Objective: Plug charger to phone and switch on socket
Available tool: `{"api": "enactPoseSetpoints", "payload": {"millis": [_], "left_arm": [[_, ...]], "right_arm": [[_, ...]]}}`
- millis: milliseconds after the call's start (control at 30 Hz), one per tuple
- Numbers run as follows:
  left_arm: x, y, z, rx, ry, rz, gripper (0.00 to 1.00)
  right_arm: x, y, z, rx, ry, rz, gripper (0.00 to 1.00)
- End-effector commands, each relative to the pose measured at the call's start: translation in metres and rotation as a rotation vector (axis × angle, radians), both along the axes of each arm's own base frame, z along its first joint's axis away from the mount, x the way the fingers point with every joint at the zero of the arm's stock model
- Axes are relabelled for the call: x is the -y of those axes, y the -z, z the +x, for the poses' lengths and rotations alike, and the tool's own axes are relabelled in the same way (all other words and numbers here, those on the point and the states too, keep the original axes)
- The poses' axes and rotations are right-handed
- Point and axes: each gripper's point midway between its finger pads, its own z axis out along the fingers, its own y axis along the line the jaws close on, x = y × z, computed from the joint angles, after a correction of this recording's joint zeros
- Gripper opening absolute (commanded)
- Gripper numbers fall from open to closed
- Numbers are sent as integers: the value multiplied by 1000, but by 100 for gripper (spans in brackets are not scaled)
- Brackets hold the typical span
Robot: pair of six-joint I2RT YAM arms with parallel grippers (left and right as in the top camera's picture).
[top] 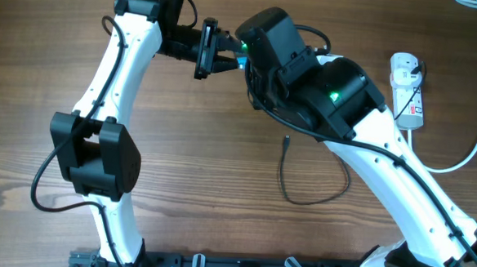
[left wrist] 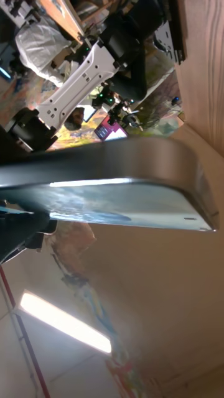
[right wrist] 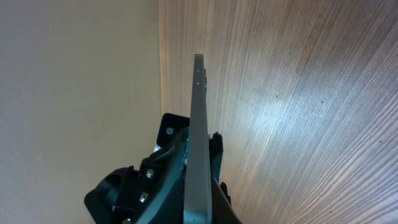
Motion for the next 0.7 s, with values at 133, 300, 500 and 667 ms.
{"api": "enactPoseSetpoints", "payload": {"millis": [133,300,500,667], "left_arm": [[0,-16,-4,40,4,-20,4],[1,-16,-4,51,4,-22,4],[-8,3,23,250,-34,75,4],[-43,60,47,565,-14,421,4]], "right_arm": [[2,-23,-4,58,-33,17,15],[16,-32,2,149,-114,-146,74],[104,-71,-5,299,-424,-741,100],[193,-7,-37,-135,-537,-956,100]]}}
